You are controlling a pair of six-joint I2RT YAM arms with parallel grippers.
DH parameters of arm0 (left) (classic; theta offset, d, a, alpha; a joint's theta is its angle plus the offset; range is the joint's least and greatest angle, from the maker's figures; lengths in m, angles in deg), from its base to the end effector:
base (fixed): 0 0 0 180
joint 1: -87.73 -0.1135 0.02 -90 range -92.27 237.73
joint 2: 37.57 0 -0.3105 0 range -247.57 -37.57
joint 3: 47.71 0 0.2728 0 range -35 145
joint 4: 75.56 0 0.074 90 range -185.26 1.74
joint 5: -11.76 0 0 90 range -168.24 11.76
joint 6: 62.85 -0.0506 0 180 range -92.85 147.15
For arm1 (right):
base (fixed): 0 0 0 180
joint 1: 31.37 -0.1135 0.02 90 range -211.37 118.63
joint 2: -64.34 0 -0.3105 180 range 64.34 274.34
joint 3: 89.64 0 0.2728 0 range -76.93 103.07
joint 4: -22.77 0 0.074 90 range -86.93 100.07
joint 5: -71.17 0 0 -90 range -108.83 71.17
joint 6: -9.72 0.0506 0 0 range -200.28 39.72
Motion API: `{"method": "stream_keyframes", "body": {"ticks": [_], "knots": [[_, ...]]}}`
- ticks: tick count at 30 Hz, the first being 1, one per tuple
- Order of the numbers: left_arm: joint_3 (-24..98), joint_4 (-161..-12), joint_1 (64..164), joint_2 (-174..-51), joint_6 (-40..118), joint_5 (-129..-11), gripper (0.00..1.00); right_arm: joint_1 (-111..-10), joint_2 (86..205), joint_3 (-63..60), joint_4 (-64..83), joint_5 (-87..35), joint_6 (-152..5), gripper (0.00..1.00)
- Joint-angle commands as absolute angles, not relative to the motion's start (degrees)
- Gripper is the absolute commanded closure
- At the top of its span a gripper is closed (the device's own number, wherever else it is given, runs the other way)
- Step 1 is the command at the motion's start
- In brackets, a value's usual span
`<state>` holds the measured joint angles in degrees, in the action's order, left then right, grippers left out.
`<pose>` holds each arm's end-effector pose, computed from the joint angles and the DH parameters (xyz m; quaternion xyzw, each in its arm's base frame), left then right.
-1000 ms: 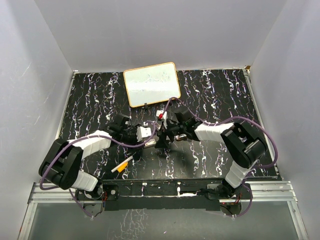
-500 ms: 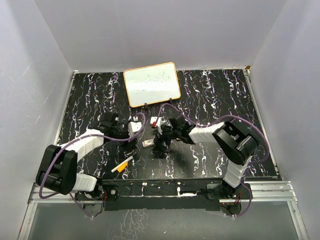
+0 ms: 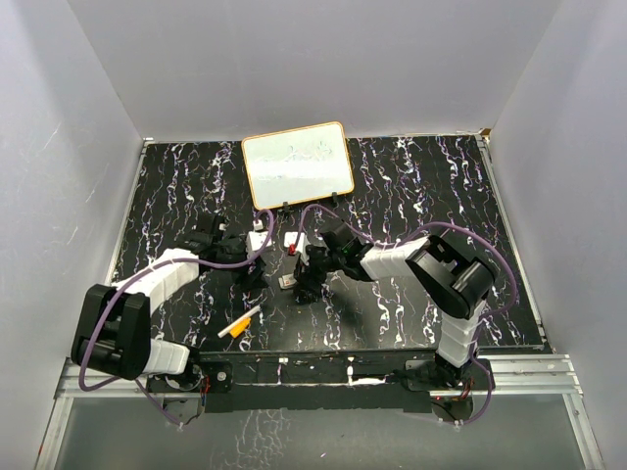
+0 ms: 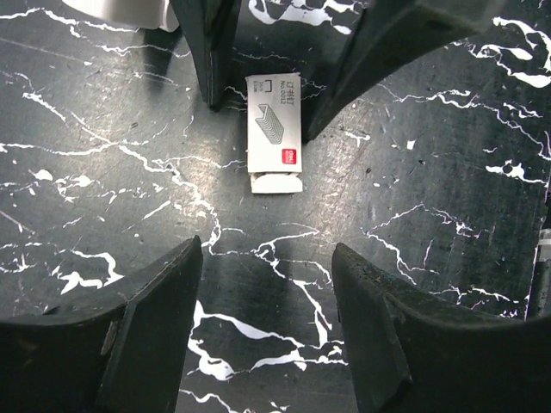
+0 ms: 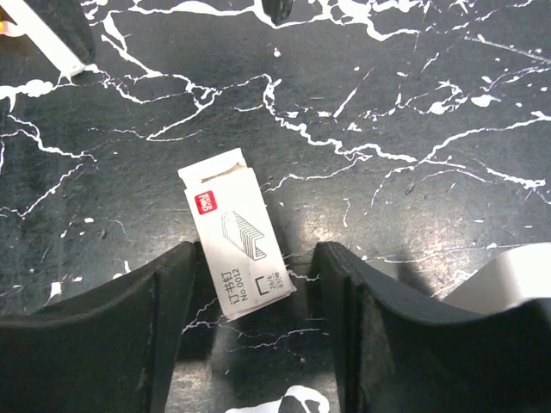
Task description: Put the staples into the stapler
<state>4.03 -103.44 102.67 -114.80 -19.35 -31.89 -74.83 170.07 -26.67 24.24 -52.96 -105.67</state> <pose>0.2443 -0.1031 0.2115 0.5521 0.6871 -0.2810 0.3796 0.2647 0.2899 0.1507 -0.5922 0.6500 0.3259 0.3474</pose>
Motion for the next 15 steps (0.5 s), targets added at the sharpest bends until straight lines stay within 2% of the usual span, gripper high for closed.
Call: {"method": "stream_keyframes", "body": {"ticks": [1, 3, 6, 15], "knots": [[3.3, -101.7, 102.5, -115.6, -20.6, -26.2, 0.41, -75.2, 171.6, -25.1, 24.1, -53.3, -106.3, 0.43], [3.9, -101.6, 102.8, -116.4, -20.2, -26.5, 0.41, -75.2, 171.2, -25.4, 23.6, -53.0, -106.3, 0.52], [6.6, -102.2, 103.3, -119.0, -15.0, -27.0, 0.42, -75.2, 169.3, -27.3, 23.4, -51.7, -105.5, 0.6], [15.9, -99.0, 105.2, -128.6, 16.2, -25.6, 0.5, -75.2, 160.8, -35.5, 23.9, -44.5, -98.9, 0.66]]}}
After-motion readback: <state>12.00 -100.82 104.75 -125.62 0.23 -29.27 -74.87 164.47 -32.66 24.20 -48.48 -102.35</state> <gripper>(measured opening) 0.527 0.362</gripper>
